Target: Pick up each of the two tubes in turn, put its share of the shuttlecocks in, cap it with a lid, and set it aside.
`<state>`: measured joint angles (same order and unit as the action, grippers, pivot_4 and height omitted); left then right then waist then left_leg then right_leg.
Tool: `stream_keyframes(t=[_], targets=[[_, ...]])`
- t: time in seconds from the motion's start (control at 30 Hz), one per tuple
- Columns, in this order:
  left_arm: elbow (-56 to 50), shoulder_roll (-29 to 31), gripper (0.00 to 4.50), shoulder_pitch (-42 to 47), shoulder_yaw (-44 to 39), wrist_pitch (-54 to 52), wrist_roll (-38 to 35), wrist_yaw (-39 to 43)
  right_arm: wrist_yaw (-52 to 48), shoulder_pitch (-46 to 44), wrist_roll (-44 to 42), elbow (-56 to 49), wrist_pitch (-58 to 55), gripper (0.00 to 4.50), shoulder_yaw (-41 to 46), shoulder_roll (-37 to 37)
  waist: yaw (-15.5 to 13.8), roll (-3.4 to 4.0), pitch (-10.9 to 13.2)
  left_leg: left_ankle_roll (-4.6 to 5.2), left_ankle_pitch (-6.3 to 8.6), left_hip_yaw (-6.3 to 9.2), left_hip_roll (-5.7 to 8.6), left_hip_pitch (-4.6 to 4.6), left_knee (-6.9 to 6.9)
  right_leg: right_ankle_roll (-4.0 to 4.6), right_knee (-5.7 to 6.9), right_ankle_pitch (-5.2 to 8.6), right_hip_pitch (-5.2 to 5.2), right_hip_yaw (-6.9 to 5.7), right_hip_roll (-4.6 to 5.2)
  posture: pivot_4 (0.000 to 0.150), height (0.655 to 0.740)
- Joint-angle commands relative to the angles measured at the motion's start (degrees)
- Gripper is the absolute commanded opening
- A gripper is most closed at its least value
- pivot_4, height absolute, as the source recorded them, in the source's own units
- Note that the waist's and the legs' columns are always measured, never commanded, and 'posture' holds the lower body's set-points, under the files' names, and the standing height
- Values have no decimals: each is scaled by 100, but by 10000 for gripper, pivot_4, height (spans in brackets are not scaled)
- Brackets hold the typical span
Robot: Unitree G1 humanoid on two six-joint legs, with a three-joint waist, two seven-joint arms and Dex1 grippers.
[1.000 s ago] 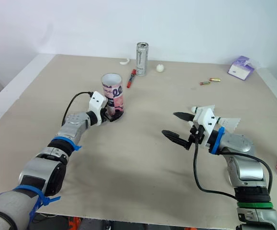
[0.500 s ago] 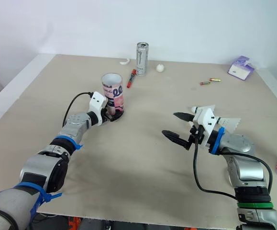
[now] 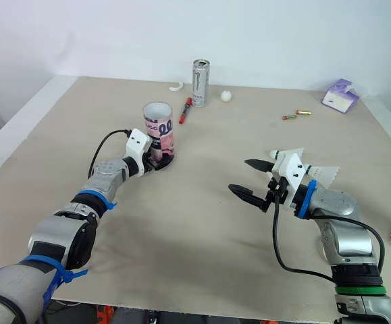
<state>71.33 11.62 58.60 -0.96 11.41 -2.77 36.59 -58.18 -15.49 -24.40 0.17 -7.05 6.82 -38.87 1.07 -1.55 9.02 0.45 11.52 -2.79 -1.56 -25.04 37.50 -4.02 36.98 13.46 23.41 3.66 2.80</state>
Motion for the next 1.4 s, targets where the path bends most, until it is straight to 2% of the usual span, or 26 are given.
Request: stream_keyframes(t=[0.03,0.1,0.13,0.43,0.63,0.8,0.9,1.07,1.2,1.4], targets=[[-44,-29,40882,201,-79,199,25,87,41,-35,-37,-221,35,45000,143,-39,0,0,0,0,0,0,0,0,0,0,0,0,0,0,0,1500,7400],[-37,-30,40882,204,-85,202,30,102,39,-43,-30,-211,39,45000,133,-36,0,0,0,0,0,0,0,0,0,0,0,0,0,0,0,1500,7400],[-35,-30,37042,206,-91,202,29,96,38,-43,-26,-208,43,45000,129,-35,0,0,0,0,0,0,0,0,0,0,0,0,0,0,0,1500,7400],[-43,4,37042,186,-64,305,88,57,36,-16,-24,-219,44,45000,126,-33,0,0,0,0,0,0,0,0,0,0,0,0,0,0,0,1500,7400],[-489,129,37042,-22,347,757,403,746,117,415,-353,-832,-278,45000,398,-114,-2,0,0,0,0,2,1,-3,0,0,1,0,1,-2,0,1500,7400],[-1363,237,37042,-443,613,761,390,1547,208,804,-531,-1423,-463,45000,536,-98,-1,0,0,-2,1,1,1,-3,2,0,0,0,-1,-1,1,1500,7400],[-2714,432,37042,-1021,924,321,275,2354,293,1144,-769,-1961,-629,45000,623,-59,5,2,-1,-3,0,2,-2,-2,7,3,5,-4,1,-1,-2,1500,7400],[-4460,803,37042,-1564,1356,-776,144,3141,279,1605,-991,-2474,-766,45000,763,-122,7,3,-1,-6,3,5,-10,1,6,9,10,2,-1,0,-7,1500,7400],[-5549,1103,37042,-1771,1781,-1606,124,3701,183,2010,-1085,-2826,-825,45000,782,-211,4,3,-2,-5,1,5,-11,2,15,8,10,-3,-5,-1,-6,1500,7400],[-6465,1477,37042,-1705,2412,-2317,389,4187,203,2344,-1045,-2992,-796,45000,837,-249,6,3,-2,-4,0,3,-14,6,22,24,10,2,-7,2,-8,1500,7400]])
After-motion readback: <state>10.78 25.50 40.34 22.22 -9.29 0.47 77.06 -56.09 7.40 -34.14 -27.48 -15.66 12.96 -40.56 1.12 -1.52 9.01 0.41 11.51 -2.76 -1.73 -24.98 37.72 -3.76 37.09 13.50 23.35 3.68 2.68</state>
